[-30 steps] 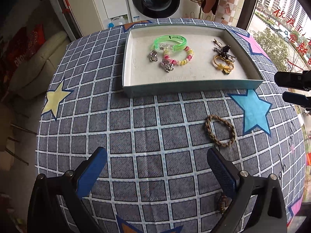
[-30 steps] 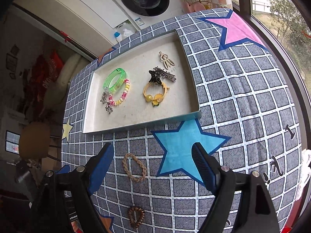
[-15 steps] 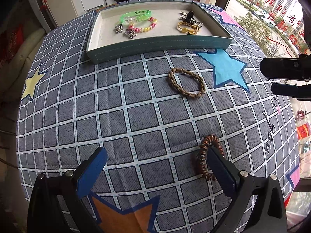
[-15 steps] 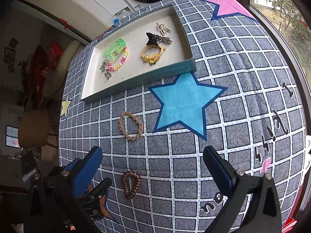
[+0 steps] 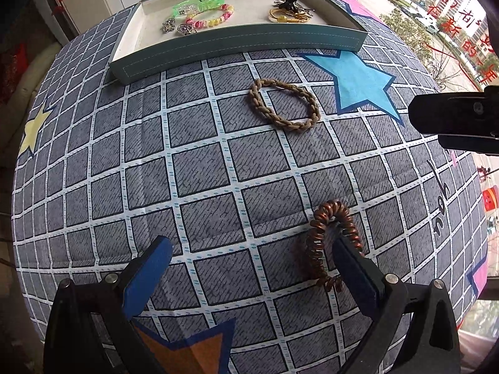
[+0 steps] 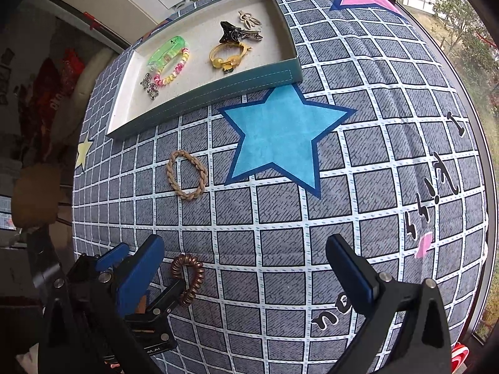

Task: Organize jewelry
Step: 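Move the left tool to the brown coil hair tie while the right tool reaches the braided bracelet, then grasp the coil hair tie with the left tool while the right tool grasps the braided bracelet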

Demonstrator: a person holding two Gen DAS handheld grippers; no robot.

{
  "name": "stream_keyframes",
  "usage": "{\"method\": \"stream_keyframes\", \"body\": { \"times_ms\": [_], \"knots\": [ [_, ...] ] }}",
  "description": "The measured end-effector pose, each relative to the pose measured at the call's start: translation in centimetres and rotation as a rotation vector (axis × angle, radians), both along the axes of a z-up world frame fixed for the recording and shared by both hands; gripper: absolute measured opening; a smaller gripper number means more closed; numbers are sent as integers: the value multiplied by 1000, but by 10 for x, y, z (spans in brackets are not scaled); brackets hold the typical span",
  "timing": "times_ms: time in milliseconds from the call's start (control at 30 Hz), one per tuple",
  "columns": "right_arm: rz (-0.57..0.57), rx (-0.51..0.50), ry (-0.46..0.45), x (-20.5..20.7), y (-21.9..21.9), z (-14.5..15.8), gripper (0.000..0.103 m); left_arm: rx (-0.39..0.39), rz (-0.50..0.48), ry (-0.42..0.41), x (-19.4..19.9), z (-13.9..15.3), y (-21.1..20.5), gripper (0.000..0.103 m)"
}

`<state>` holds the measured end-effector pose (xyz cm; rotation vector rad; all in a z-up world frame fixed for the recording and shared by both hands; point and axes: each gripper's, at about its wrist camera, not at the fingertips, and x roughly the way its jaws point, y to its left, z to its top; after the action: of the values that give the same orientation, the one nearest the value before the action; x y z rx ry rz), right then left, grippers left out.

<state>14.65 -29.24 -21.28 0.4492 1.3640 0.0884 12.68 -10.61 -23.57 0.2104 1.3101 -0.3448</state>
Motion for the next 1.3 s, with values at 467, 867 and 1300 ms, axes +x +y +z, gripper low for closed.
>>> {"method": "stream_keyframes", "body": {
  "times_ms": [467,867,1300],
  "knots": [
    [116,-107,0,36,35,-14,103,23,7,-19,-10,-25,-19,97],
    [230,-200,-15,69,70,-27,74,10,-6,-46,-20,-13,-34,70],
    [352,-358,-52,73,101,-31,9,-103,49,9,-6,9,-15,24]
  ]
}}
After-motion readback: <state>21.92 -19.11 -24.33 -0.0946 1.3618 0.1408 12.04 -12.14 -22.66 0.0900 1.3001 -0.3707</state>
